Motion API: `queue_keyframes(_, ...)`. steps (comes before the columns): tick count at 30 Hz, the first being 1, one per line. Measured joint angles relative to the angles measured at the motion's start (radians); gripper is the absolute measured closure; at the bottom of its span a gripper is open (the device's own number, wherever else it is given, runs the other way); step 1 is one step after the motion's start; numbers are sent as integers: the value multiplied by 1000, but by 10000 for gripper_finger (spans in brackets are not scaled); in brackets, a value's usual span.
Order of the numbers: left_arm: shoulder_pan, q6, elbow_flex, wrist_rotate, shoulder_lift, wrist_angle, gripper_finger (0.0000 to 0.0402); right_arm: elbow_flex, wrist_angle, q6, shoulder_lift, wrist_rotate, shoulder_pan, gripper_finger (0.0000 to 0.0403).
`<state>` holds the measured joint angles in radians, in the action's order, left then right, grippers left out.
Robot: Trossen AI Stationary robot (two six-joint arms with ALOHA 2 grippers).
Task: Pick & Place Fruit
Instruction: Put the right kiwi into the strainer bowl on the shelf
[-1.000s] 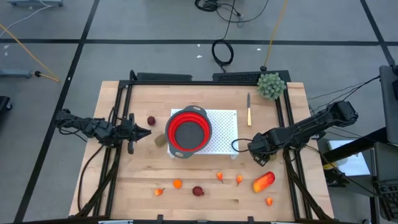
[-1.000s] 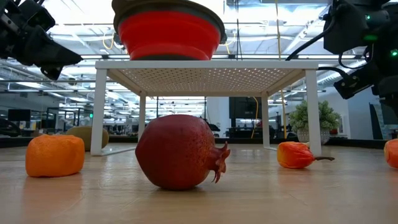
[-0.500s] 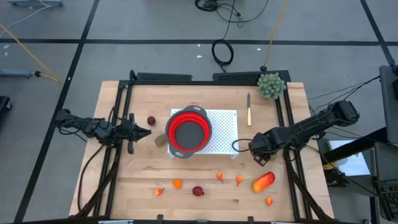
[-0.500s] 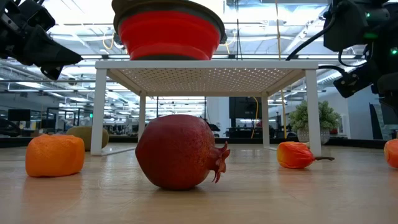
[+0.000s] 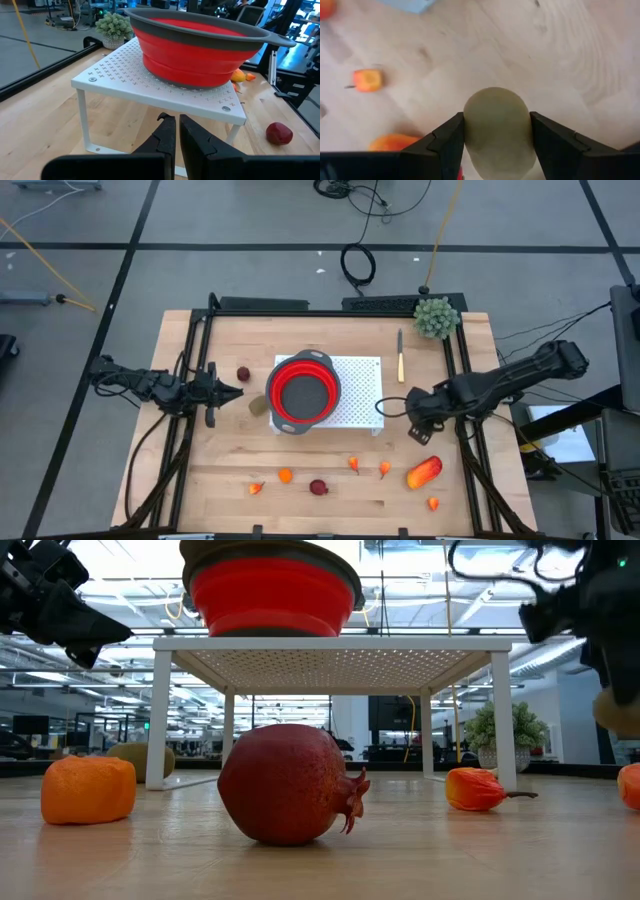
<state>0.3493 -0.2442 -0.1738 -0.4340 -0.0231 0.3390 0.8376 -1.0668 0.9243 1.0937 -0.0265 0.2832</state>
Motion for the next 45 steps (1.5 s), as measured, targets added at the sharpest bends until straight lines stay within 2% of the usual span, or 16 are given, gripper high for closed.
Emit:
queue_keyframes(8, 0, -16, 0, 25, 0, 0, 380, 17, 38, -143, -102, -4, 0, 203)
queue_keyframes(16, 0, -26, 0, 25, 0, 0, 380, 17, 217, -330, -185, -31, 0, 203)
queue_keyframes(25, 0, -28, 0, 25, 0, 0, 380, 17, 367, -408, -251, -58, 0, 203)
queue_keyframes(37, 0, -30, 0, 25, 0, 0, 380, 17, 656, -613, -289, -110, 2, 203)
queue_keyframes(45, 0, -31, 0, 25, 0, 0, 380, 17, 790, -790, -289, -110, 62, 202)
